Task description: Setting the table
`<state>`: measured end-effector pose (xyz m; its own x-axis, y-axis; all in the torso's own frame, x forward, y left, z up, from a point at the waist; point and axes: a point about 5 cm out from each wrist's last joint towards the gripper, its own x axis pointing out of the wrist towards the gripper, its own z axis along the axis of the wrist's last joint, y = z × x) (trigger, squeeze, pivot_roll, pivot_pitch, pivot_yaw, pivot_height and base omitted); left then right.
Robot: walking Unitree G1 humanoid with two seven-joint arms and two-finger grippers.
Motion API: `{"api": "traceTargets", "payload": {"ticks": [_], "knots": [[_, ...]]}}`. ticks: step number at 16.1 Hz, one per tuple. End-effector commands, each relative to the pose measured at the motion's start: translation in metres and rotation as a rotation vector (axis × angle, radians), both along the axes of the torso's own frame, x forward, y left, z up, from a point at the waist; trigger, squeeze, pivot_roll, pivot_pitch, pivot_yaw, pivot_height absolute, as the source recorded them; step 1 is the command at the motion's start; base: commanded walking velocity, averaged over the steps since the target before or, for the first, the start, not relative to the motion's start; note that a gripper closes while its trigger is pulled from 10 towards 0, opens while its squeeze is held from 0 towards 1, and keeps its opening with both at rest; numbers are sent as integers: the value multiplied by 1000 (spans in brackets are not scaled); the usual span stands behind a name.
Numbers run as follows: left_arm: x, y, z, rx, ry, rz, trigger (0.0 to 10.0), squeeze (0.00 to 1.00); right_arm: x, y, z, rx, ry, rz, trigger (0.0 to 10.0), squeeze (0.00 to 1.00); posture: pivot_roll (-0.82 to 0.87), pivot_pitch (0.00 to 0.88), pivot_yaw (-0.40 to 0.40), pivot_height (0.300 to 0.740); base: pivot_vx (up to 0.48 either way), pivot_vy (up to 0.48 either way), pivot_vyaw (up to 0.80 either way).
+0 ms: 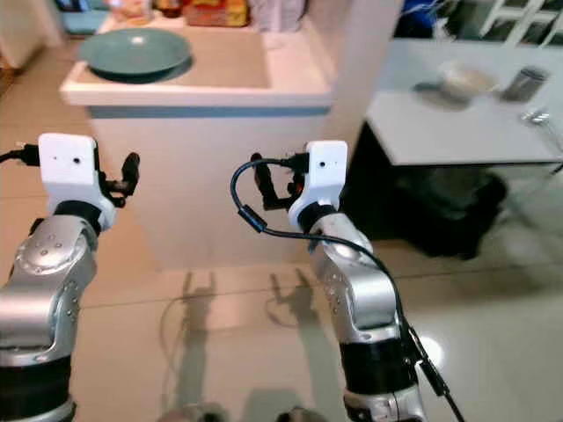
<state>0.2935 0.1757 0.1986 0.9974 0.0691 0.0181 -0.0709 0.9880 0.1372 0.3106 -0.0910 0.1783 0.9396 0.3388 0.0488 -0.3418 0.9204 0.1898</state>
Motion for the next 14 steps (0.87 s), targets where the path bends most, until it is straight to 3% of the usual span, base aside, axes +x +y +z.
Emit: {"api": "traceTargets", "payload": {"ticks": [1, 5, 8, 10, 14], "knots": [[1, -3, 3, 7, -6, -8, 10000, 0, 0, -5, 3, 7, -10, -16, 10000, 0, 14, 60, -41, 740, 0, 480, 0], [0, -2, 3, -3, -7, 6, 10000, 0, 0, -4, 5, 23, -21, -15, 10000, 0, 17, 59, -45, 740, 0, 480, 0], [-1, -7, 4, -32, -10, -11, 10000, 0, 0, -4, 4, 22, -20, -11, 10000, 0, 20, 57, -49, 740, 0, 0, 0], [0, -6, 3, -1, -3, -18, 10000, 0, 1, -2, 5, 24, -24, -2, 10000, 0, 21, 55, -49, 740, 0, 0, 0], [0, -6, 5, -3, -10, -19, 10000, 0, 1, -1, 6, 25, -24, -2, 10000, 0, 22, 56, -48, 740, 341, 0, 0]]}}
